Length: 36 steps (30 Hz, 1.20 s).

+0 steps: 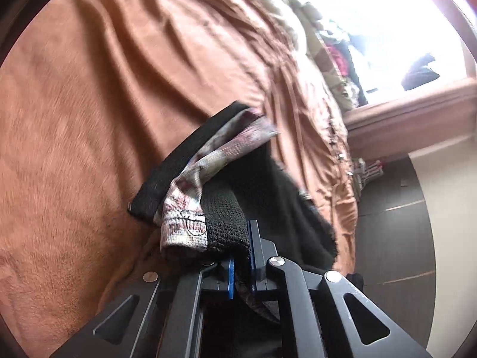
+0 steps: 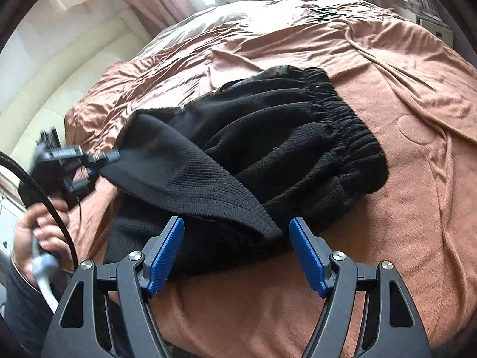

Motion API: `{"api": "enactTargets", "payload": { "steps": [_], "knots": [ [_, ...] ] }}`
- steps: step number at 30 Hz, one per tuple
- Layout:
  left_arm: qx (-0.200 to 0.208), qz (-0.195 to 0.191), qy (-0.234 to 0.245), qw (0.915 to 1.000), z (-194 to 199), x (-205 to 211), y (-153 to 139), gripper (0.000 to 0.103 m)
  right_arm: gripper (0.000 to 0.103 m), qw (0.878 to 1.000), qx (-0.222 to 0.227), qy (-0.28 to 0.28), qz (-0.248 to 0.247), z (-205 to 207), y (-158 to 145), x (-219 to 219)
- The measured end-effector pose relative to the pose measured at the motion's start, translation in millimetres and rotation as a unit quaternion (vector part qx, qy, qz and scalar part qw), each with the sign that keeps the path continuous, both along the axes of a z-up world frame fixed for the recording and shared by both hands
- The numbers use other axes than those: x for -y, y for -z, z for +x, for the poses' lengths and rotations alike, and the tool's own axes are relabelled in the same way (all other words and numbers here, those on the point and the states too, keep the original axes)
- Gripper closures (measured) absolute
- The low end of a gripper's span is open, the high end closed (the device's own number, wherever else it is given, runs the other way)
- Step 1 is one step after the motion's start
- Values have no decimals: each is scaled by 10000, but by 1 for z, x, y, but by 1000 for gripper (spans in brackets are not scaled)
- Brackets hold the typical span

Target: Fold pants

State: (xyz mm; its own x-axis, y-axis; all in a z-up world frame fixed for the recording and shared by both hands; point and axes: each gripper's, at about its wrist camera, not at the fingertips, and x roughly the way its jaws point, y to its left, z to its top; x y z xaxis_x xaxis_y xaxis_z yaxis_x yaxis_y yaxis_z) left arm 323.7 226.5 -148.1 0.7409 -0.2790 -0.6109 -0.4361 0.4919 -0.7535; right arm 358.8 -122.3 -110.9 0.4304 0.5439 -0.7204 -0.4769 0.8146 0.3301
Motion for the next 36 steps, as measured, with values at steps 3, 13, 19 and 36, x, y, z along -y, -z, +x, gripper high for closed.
{"api": "enactTargets", "payload": {
  "steps": [3,13,19,36],
  "knots": [
    [204,123,103,9997,6,1,-17,96,43,9998,0,-82,-190,4,3,-8],
    [561,475,517,9960,37,13,-62,97,95,9998,21,-177,78,-2,-6,-3],
    [679,610,828,9924,65,30,-80,97,96,9980,-87,-44,622,-10,-12,27],
    [503,834,1607,9822,153,100,-79,97,97,9903,-468,330,1268,-17,-3,84]
  ]
}}
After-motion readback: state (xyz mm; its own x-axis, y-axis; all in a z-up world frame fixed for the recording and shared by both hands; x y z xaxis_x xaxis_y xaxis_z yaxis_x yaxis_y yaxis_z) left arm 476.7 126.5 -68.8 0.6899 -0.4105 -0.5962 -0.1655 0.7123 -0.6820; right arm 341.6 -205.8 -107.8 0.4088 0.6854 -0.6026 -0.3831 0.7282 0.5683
